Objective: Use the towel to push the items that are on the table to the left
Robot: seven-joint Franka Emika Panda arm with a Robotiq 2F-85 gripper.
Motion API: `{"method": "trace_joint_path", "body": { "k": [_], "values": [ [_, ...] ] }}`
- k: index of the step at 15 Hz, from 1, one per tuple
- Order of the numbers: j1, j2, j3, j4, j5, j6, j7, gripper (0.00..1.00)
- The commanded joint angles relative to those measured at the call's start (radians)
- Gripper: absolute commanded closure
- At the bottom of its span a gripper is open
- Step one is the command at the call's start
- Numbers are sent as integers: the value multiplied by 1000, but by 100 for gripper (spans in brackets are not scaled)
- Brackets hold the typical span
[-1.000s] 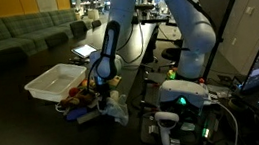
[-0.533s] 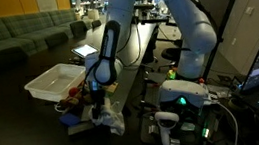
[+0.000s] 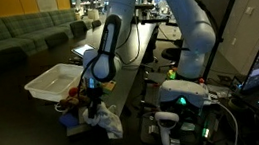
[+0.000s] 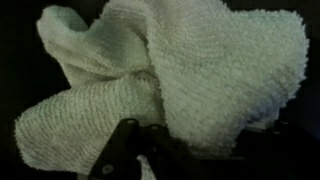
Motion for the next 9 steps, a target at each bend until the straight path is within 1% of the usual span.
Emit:
{"method": "trace_joint_path", "body": {
  "k": [1, 4, 6, 7, 9],
  "values": [
    [-132, -137, 69, -103, 22, -67, -114, 100],
    [-310, -247, 155, -175, 91, -198, -288, 100],
    [-400, -332, 175, -206, 181, -325, -438, 100],
    [-421, -381, 157, -219, 227, -387, -510, 100],
    [-415, -478, 66, -235, 299, -531, -640, 100]
  ]
}}
